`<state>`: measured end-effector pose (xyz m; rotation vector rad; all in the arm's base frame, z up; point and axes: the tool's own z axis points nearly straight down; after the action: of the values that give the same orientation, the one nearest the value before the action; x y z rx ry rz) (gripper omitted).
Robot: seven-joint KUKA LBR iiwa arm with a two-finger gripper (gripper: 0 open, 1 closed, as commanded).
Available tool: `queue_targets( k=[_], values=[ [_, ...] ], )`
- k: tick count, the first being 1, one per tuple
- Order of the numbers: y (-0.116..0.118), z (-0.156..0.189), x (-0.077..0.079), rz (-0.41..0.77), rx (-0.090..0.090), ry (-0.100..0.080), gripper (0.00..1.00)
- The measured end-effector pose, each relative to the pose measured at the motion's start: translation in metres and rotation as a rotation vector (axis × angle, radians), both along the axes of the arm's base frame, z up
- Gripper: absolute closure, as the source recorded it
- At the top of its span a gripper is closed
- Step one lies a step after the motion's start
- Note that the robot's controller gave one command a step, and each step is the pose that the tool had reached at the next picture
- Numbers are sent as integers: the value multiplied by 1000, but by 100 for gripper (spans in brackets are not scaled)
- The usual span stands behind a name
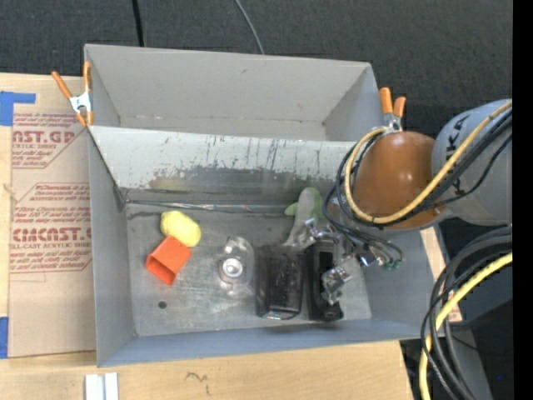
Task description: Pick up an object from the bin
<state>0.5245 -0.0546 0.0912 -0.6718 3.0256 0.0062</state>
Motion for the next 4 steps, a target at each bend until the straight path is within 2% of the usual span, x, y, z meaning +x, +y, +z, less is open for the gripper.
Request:
queue_targets(
  k=[1,2,3,4],
  values=[
    [18,0,3,350,-27,46,100],
    [19,0,3,350,-27,46,100],
    [49,30,-13,342,-19,34,100],
    [49,38,-19,319,-15,31,100]
  ],
)
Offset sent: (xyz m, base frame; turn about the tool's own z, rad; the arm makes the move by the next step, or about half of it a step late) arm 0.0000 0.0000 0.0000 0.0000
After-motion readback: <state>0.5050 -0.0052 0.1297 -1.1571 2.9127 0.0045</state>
